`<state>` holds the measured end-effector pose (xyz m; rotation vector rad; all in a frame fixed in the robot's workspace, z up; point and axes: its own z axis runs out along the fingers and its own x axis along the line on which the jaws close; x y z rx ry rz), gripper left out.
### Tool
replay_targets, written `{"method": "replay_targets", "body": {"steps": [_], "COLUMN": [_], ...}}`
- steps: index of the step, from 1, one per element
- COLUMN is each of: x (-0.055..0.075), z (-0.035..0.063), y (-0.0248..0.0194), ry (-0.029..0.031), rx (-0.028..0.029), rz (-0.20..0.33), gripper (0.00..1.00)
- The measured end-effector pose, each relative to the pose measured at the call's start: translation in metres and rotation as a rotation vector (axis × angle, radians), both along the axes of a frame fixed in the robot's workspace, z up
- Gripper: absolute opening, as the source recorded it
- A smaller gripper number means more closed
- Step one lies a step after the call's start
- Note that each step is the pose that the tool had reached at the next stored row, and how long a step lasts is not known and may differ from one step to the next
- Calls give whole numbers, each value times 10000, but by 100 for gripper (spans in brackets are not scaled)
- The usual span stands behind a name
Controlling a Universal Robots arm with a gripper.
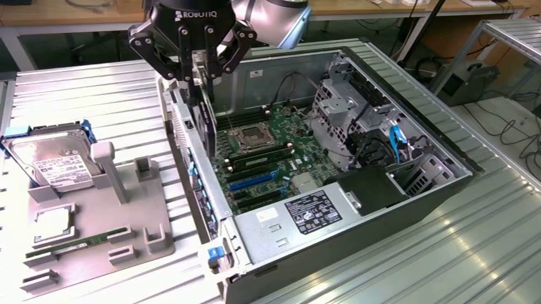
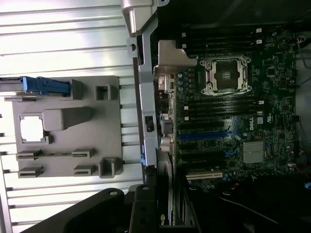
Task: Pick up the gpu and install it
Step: 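Pick up the gpu and move the gpu toward the slot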
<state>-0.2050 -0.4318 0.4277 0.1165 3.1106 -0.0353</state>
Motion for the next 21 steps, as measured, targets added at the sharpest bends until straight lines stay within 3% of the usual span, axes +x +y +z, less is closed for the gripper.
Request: {"method": "replay_targets", "body": {"steps": [21], "x": [131], "z": [-1], "y": [0], "ry": [0], "rx": [-1], "rz": [1], "gripper": [26]}}
